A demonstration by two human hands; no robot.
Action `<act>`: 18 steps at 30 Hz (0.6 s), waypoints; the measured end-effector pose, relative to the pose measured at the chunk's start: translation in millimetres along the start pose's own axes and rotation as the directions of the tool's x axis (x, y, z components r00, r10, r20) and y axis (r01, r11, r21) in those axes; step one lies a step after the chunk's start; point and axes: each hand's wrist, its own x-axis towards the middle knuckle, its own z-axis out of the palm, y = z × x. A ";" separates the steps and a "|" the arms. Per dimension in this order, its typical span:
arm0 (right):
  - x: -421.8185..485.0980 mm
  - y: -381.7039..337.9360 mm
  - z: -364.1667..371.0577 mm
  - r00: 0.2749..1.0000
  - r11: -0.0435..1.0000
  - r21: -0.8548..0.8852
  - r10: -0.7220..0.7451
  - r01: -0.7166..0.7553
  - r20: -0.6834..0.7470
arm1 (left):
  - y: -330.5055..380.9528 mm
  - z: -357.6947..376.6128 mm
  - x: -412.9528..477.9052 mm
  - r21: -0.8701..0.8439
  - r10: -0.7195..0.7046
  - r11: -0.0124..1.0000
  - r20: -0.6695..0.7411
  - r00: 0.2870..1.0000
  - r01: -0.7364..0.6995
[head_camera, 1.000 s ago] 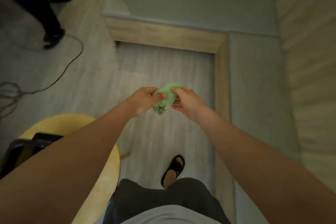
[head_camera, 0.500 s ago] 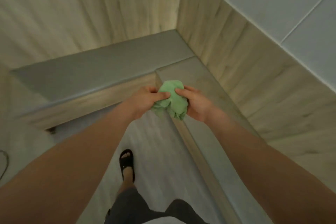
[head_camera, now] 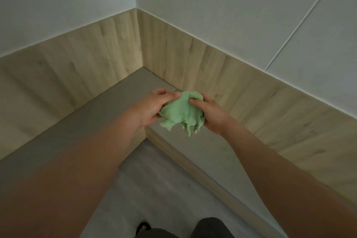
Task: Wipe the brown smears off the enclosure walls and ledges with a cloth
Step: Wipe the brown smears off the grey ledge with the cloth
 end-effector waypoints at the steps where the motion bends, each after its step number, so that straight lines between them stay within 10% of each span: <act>1: 7.9 -9.1 -1.0 0.999 0.999 -0.047 -0.011 0.009 -0.042 | 12.0 -1.9 14.5 0.116 -0.003 0.993 -0.017 1.000 0.005; 7: 48.9 -44.5 -30.5 0.988 0.994 -0.069 0.076 -0.086 -0.133 | 75.3 7.8 90.8 0.791 -0.153 0.611 0.155 0.976 -0.030; 13: 89.5 -68.2 -72.6 0.994 0.946 -0.318 -0.091 0.066 -0.065 | 91.0 26.7 147.3 0.404 -0.147 0.911 0.140 0.979 0.079; 18: 120.5 -91.4 -99.7 0.986 0.893 -0.441 -0.142 0.089 -0.088 | 114.4 29.4 191.2 0.475 0.009 0.876 0.145 0.989 -0.078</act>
